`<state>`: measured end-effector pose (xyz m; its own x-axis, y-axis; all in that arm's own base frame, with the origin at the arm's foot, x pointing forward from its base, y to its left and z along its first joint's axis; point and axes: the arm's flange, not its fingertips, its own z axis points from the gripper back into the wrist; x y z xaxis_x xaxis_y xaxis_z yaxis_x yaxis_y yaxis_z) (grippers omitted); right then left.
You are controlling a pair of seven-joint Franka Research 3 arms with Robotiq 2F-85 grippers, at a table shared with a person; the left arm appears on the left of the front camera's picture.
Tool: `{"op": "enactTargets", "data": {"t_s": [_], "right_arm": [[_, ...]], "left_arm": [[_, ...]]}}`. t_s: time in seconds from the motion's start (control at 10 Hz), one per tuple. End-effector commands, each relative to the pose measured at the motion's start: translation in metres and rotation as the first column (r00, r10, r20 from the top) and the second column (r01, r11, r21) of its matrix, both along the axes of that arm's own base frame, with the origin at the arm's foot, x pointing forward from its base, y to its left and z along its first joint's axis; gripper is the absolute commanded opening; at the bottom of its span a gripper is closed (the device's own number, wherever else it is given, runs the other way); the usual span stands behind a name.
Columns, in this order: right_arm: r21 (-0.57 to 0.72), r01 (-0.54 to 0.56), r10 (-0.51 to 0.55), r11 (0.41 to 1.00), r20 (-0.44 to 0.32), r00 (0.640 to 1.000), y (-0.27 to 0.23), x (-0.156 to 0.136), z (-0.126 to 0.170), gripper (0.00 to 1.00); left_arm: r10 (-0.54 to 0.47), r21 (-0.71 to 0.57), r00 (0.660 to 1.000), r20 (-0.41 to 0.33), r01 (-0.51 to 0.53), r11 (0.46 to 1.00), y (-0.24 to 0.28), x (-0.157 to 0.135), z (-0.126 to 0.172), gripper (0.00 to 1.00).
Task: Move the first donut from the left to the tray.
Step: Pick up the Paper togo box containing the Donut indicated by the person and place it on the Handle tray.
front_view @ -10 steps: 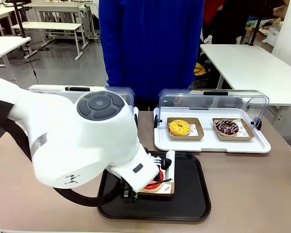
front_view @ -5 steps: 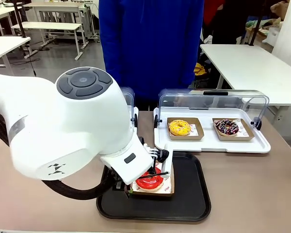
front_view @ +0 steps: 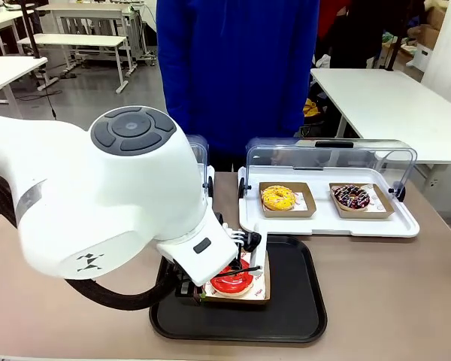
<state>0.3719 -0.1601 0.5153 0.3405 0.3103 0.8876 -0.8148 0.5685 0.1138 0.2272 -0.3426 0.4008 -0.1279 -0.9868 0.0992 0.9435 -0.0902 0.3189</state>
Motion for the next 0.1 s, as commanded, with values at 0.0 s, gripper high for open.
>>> {"op": "enactTargets", "data": {"t_s": [0.0], "right_arm": [[0.016,-0.008,0.007,1.000,0.039,0.999,0.0001,0.0041,0.0012,1.00]], "left_arm": [[0.012,-0.006,1.000,0.017,-0.012,1.000,-0.0017,0.0008,-0.0008,0.80]]}}
